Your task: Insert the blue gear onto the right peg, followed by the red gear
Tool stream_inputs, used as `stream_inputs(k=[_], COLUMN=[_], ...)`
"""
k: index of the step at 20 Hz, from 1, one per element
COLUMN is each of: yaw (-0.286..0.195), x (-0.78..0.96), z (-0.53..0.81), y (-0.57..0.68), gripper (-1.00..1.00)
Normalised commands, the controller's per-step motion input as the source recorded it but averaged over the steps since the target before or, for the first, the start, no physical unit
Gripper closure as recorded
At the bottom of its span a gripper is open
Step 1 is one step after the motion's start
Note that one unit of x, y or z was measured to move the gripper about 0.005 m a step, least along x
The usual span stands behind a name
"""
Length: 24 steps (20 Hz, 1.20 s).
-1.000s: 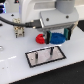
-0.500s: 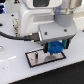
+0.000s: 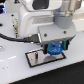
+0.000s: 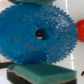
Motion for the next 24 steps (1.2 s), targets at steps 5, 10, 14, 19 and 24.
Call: stream_inputs(k=[5, 10, 14, 19, 24], yaw=[0.000, 0.000, 0.000, 0.000, 0.000], x=[0.10, 0.16, 0.24, 0.25, 0.14], z=[0.11, -0.05, -0.16, -0.14, 0.20], y=[-0.17, -0.18, -0.17, -0.07, 0.12], gripper=[1.00, 1.00, 1.00, 1.00, 1.00])
